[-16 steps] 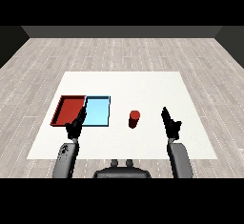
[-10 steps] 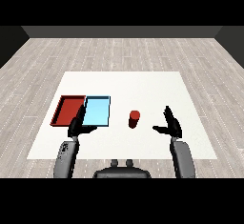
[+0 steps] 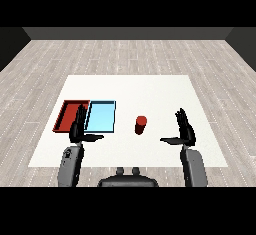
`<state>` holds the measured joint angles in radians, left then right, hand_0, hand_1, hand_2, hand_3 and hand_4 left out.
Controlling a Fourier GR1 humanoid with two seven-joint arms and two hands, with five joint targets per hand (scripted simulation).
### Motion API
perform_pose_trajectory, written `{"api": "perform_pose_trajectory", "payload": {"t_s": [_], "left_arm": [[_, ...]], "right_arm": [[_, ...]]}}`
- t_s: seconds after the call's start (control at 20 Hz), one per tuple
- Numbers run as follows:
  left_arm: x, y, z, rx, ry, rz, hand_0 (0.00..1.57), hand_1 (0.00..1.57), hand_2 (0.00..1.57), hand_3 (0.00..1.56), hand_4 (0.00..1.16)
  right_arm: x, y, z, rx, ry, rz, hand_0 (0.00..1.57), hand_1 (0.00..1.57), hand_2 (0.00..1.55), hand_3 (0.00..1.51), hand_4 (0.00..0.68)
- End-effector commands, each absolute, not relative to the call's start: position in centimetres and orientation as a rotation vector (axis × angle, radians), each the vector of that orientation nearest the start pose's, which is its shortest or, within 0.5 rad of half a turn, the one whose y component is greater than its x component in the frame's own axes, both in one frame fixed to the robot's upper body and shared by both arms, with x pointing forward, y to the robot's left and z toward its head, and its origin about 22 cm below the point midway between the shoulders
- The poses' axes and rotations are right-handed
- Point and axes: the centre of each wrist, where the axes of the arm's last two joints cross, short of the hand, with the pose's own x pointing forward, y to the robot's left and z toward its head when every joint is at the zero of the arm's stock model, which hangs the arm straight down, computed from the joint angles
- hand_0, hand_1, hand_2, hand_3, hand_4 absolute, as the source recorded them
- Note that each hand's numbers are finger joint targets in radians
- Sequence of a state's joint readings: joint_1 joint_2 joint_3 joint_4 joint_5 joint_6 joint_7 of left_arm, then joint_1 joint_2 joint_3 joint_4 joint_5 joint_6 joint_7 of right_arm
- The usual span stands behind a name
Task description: Pick the red can and put it in the red box
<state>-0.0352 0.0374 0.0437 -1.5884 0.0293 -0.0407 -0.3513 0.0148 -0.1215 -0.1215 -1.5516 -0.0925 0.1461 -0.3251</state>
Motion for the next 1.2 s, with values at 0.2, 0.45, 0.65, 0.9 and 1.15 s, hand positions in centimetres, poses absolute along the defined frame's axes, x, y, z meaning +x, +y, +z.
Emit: {"api": "perform_pose_trajectory", "payload": {"t_s": [0.2,0.45,0.65,0.9,1.15], "left_arm": [[25.3,23.6,-0.5,-0.002,-2.034,0.001,0.00,0.00,0.00,0.00,0.00],[25.0,22.3,0.2,-0.059,-2.007,0.018,0.00,0.00,0.00,0.00,0.00],[24.0,23.5,1.2,-0.044,-2.016,0.020,0.00,0.00,0.00,0.00,0.00],[24.8,24.6,1.9,-0.041,-2.033,0.028,0.00,0.00,0.00,0.00,0.00],[25.2,24.2,-0.8,-0.048,-2.048,0.053,0.00,0.00,0.00,0.00,0.00]], "right_arm": [[23.9,-28.9,-0.2,0.027,-1.908,0.042,0.00,0.00,0.00,0.00,0.000],[24.6,-27.0,-0.7,0.094,-1.887,0.014,0.00,0.00,0.00,0.00,0.000],[25.5,-25.9,0.7,0.116,-1.867,0.017,0.00,0.00,0.00,0.00,0.000],[27.9,-24.8,-1.8,0.100,-1.816,0.026,0.00,0.00,0.00,0.00,0.000],[26.2,-23.6,-3.0,0.148,-1.774,0.001,0.00,0.00,0.00,0.00,0.000]]}}
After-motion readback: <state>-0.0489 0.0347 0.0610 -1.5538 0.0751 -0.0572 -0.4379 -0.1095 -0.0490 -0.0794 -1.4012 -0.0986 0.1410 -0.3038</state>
